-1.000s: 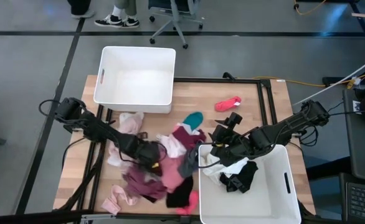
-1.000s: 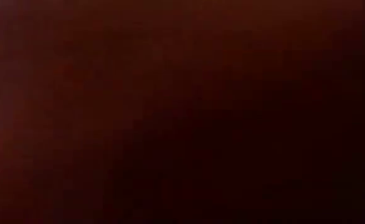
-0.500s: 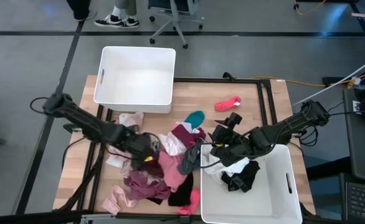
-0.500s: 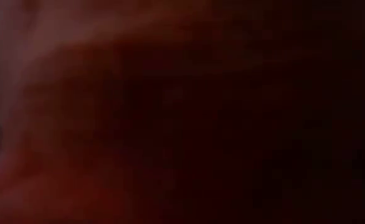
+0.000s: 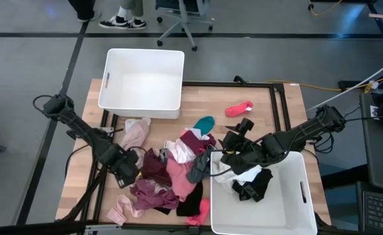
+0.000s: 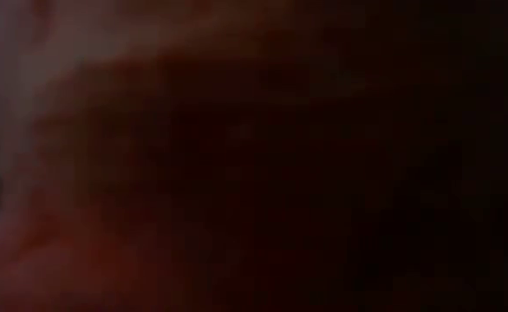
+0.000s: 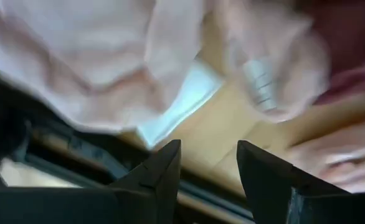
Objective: Sort clothes
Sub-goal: Put the white sock into the bottom white bin
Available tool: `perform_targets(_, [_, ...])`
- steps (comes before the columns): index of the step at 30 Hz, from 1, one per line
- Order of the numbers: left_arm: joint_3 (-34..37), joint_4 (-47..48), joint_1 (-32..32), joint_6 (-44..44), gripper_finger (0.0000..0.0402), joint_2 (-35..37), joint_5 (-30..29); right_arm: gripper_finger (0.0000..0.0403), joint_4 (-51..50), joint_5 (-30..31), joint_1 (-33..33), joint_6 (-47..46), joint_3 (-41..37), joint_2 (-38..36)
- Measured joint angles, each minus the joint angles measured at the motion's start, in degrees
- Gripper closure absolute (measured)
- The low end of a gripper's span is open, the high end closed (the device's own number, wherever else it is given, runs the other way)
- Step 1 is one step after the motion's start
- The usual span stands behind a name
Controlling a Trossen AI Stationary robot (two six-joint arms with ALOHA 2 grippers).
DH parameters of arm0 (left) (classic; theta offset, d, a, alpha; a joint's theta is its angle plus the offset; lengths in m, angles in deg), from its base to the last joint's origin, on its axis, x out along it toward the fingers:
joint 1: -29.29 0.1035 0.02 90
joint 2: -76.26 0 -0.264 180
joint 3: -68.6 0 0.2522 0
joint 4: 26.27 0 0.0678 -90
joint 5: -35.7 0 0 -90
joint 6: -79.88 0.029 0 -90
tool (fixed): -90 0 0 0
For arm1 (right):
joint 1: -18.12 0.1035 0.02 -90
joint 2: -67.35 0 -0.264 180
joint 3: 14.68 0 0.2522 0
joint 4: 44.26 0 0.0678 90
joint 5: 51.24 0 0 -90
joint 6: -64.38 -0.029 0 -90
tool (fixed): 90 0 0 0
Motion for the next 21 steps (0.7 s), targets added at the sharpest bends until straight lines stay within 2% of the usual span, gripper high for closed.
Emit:
perform_targets(6, [8.05, -12.67, -2.58, -6.48, 0.0254, 0.00, 1.48, 0.0123, 0.14, 0.00, 0.00, 0.05, 0.00, 0.00])
perform_targets(14, [14.85, -14.09, -2.51, -13.23, 0.0254, 0.00, -6.70, 0.0123, 0.51, 0.00, 0.00, 0.26, 0.00, 0.00])
perform_targets(21, [19.53, -23.66, -2.53, -11.85, 0.0259, 0.28, -6.52, 0.0123, 0.68, -0.02, 0.00, 0.28, 0.00, -0.01])
